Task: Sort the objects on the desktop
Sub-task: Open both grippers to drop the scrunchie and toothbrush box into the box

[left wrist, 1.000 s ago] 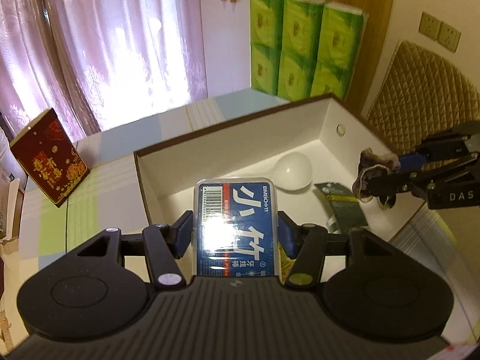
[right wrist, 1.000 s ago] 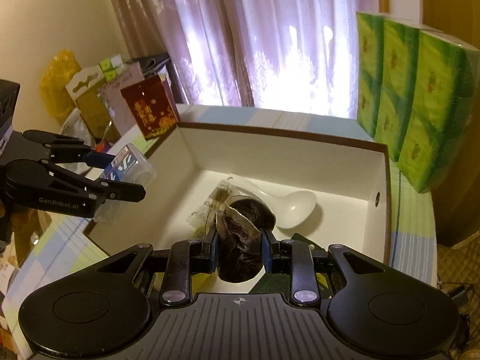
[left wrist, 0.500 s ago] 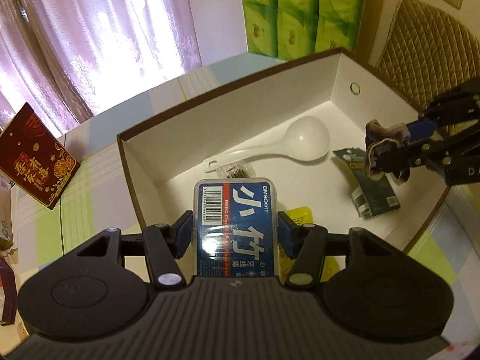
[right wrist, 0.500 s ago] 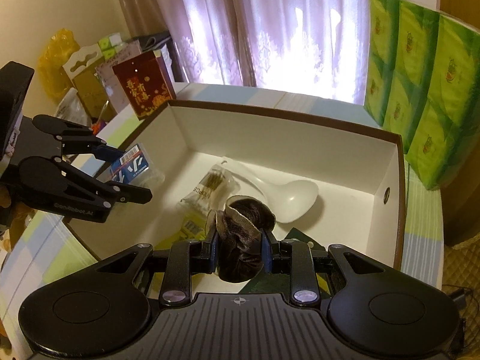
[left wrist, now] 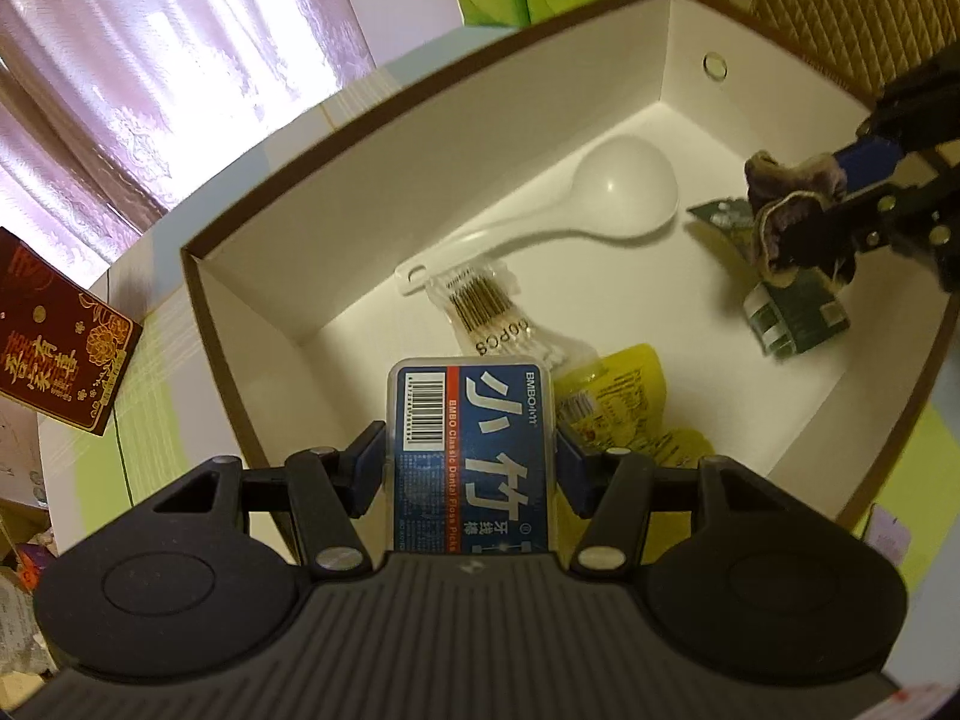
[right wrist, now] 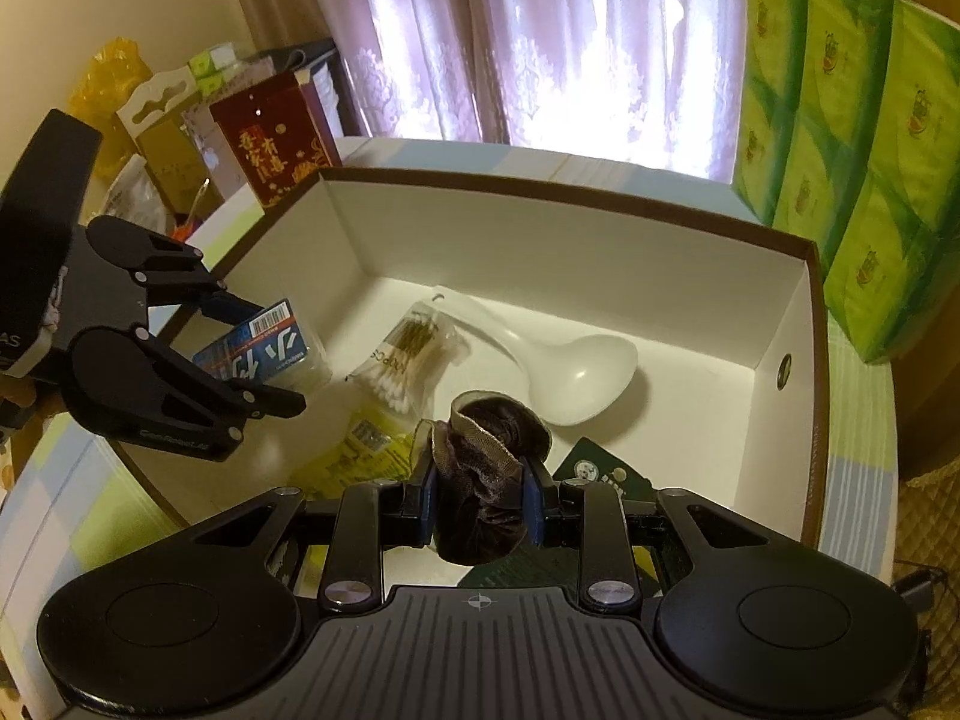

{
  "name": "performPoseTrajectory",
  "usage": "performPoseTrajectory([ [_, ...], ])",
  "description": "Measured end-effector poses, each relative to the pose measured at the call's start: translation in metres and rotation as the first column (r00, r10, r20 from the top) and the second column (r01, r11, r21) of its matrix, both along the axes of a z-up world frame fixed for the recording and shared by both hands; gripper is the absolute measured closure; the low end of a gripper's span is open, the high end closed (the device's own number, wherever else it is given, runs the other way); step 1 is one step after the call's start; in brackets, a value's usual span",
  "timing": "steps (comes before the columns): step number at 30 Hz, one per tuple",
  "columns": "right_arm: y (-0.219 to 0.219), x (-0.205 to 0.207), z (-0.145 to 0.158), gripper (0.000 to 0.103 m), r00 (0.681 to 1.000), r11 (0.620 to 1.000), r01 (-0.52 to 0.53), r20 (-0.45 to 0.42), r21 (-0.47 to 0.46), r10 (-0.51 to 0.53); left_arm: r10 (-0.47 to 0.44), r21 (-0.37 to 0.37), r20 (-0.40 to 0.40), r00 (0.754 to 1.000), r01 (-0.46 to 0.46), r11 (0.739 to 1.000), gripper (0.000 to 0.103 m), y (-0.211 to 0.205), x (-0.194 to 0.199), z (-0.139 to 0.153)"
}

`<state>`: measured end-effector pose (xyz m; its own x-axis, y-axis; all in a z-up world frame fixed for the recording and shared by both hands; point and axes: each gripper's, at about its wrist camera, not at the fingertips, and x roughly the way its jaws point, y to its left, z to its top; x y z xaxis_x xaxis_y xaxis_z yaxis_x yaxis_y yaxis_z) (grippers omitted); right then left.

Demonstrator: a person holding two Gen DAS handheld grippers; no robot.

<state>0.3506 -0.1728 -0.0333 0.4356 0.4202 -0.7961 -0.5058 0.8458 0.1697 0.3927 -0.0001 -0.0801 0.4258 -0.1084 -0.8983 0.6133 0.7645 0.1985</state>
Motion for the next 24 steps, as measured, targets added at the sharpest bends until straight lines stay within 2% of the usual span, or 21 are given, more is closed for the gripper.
performPoseTrajectory([
  [6, 0.001, 0.004, -0.004, 0.077, 1.0, 1.0, -0.003, -0.008, -0.014, 0.003, -0.025, 0.064, 0.013, 1.0, 0.024, 0.998, 0.05, -0.007, 0.001, -0.012],
  [24, 0.013, 0.013, -0.017, 0.077, 1.0, 0.999, -0.027, -0.003, -0.04, 0.027, -0.015, 0.03, 0.037, 0.999, 0.014, 0.999, 0.044, -0.005, 0.007, -0.006],
])
